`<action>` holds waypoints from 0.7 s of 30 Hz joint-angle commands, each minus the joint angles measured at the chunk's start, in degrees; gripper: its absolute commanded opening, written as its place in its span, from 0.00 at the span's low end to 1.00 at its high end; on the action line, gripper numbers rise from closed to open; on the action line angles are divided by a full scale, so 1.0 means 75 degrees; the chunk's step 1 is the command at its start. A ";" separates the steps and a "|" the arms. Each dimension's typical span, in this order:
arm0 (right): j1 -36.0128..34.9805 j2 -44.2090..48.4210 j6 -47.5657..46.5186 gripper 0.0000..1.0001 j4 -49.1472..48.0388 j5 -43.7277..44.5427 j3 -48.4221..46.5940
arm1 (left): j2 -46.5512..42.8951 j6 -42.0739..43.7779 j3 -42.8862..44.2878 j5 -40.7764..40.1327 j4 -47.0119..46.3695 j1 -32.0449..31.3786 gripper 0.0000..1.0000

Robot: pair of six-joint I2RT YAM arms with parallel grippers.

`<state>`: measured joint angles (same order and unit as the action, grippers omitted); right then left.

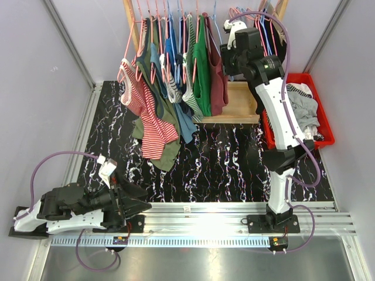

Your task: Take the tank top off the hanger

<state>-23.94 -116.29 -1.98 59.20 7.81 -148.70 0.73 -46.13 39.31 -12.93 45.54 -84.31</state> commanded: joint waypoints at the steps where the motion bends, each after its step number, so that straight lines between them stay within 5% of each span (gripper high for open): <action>1: 0.0028 -0.0116 -0.0228 0.44 0.0169 -0.0023 -0.0282 | -0.0754 -0.0014 0.0091 -0.0175 -0.0166 -0.0032 0.99; 7: 0.0029 -0.0186 -0.0334 0.43 0.0146 0.0106 -0.0177 | -0.0730 -0.0002 0.0126 -0.0186 -0.0166 -0.0032 0.99; 11: 0.0029 -0.0256 -0.0346 0.32 0.0122 0.0107 -0.0200 | -0.0707 0.0022 0.0173 -0.0186 -0.0142 -0.0032 0.99; 16: 0.0052 -0.0245 -0.0229 0.00 0.0017 0.0095 -0.0294 | -0.0730 -0.0002 0.0196 -0.0175 -0.0131 -0.0043 0.99; 21: 0.0321 0.0071 0.0217 0.00 -0.0275 -0.0326 -0.0317 | -0.0730 0.0010 0.0208 -0.0175 -0.0130 -0.0032 0.99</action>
<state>-23.53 -117.51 -3.09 59.86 7.01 -148.81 0.73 -46.13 39.35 -12.95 46.44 -84.31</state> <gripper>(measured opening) 0.062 0.988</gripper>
